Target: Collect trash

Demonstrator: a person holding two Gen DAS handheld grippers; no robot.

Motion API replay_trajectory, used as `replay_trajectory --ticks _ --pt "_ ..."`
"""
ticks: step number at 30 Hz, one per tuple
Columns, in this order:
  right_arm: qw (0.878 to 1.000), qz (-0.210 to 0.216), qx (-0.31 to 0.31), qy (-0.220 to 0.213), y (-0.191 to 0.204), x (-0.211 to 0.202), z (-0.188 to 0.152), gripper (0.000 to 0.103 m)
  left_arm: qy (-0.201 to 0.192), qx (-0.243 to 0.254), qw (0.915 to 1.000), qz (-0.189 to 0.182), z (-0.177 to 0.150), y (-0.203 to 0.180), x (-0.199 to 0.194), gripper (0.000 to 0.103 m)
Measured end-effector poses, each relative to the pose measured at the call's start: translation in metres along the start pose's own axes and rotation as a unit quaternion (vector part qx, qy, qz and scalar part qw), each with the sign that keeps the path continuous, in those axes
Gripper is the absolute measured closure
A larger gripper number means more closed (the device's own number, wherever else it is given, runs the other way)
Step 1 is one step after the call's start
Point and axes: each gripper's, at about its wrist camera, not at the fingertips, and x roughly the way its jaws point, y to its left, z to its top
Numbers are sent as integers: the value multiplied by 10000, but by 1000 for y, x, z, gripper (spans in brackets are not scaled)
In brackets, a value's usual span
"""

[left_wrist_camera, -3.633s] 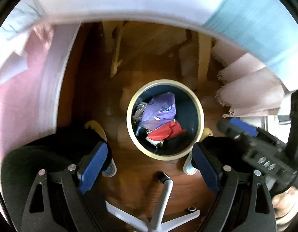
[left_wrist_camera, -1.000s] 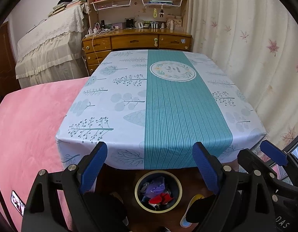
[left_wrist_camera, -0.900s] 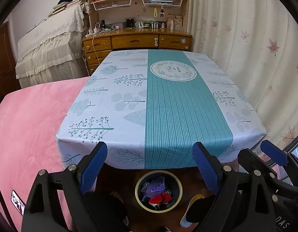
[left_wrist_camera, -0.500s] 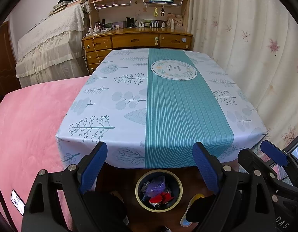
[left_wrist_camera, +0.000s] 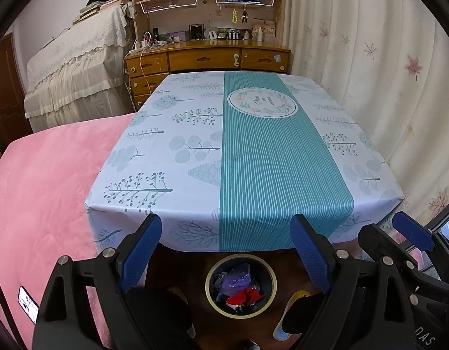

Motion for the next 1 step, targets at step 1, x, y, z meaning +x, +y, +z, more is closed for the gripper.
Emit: replay_trajectory --ticks 1 --pt "10000 -7 -9 -3 0 0 0 30 20 -6 10000 -15 -2 1 0 15"
